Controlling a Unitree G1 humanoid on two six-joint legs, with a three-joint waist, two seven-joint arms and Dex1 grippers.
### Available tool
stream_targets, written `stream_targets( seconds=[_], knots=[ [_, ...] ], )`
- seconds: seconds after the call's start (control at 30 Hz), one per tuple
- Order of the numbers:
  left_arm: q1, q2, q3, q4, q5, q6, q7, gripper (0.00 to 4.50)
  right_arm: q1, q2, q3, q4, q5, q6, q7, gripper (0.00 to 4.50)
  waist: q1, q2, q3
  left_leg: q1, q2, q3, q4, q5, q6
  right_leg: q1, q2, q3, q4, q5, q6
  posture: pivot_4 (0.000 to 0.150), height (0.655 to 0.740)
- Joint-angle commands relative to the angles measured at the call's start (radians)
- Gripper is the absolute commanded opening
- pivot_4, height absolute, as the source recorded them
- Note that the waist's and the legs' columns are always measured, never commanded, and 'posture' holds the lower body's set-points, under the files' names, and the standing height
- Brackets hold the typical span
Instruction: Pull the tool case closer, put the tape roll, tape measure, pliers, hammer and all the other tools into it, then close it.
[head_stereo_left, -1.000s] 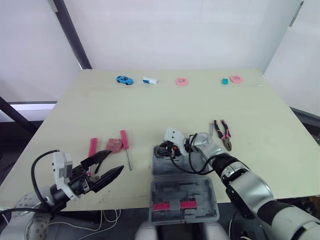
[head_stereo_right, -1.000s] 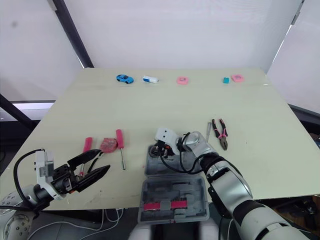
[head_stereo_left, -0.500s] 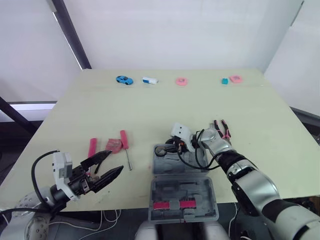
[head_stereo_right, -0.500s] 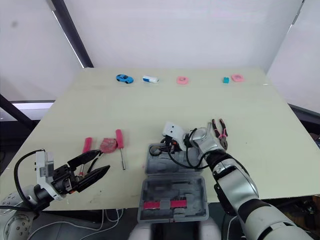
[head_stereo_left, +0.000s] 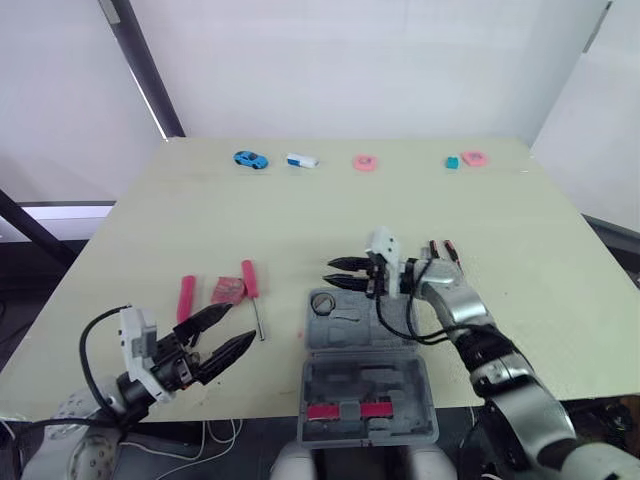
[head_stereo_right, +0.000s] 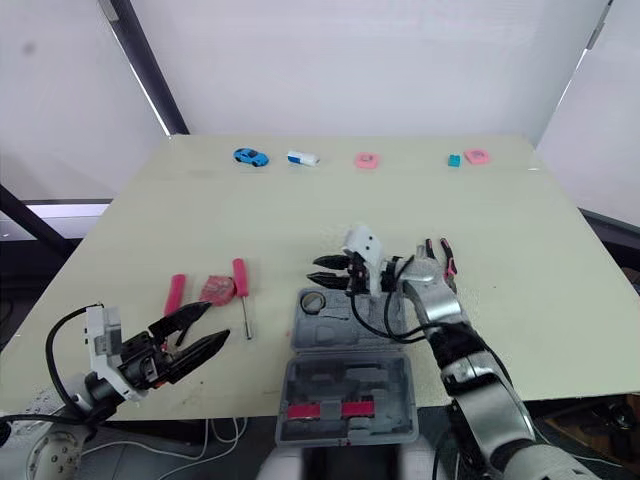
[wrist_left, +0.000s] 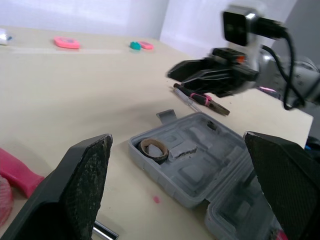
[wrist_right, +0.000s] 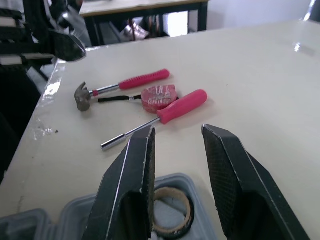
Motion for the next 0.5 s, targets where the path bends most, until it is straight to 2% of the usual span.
stream_targets(
  seconds=[0.03,0.07,0.2,0.23,0.33,0.5],
  knots=[
    [0.013,-0.037,-0.016,-0.019,0.026,-0.020,0.055,4.50,0.123,-0.072,-0.061,-0.228,0.082,0.091,-0.023,2.05,0.001,0.000,0.000,0.000,0.000,0.000,0.000,0.000,0.000,0.000,0.000,0.000,0.000,0.000,0.000,0.150,0.7400],
    [0.024,-0.042,-0.015,-0.019,0.029,-0.020,0.059,4.50,0.170,-0.107,-0.068,-0.274,0.084,0.093,-0.019,2.18,0.002,0.000,0.000,0.000,0.000,0.000,0.000,0.000,0.000,0.000,0.000,0.000,0.000,0.000,0.000,0.150,0.7400],
    [0.098,-0.059,0.029,0.010,0.027,-0.030,0.077,4.50,0.395,-0.272,-0.169,-0.483,0.150,0.136,-0.015,4.13,0.004,0.000,0.000,0.000,-0.001,0.000,0.000,0.000,0.000,0.000,0.000,0.000,-0.001,-0.002,-0.003,0.150,0.7400],
    [0.118,-0.058,0.045,0.020,0.027,-0.034,0.078,4.50,0.449,-0.312,-0.211,-0.525,0.177,0.151,-0.016,4.45,0.005,0.000,0.000,0.000,-0.001,0.000,0.000,0.000,0.000,0.000,0.000,0.000,-0.001,-0.002,-0.003,0.150,0.7400],
    [0.178,-0.060,0.084,0.066,0.039,-0.065,0.069,4.50,0.611,-0.417,-0.325,-0.617,0.234,0.167,-0.018,4.45,0.003,-0.001,0.000,0.000,-0.001,0.000,0.000,0.000,0.000,0.000,0.000,0.001,-0.001,-0.003,-0.003,0.150,0.7400],
    [0.249,-0.052,0.128,0.158,0.063,-0.121,0.037,4.50,0.847,-0.511,-0.505,-0.706,0.312,0.187,-0.025,4.45,0.003,-0.003,0.000,0.002,0.000,-0.002,0.000,0.000,0.000,0.001,0.000,0.000,-0.001,-0.007,0.000,0.150,0.7400]
  ],
)
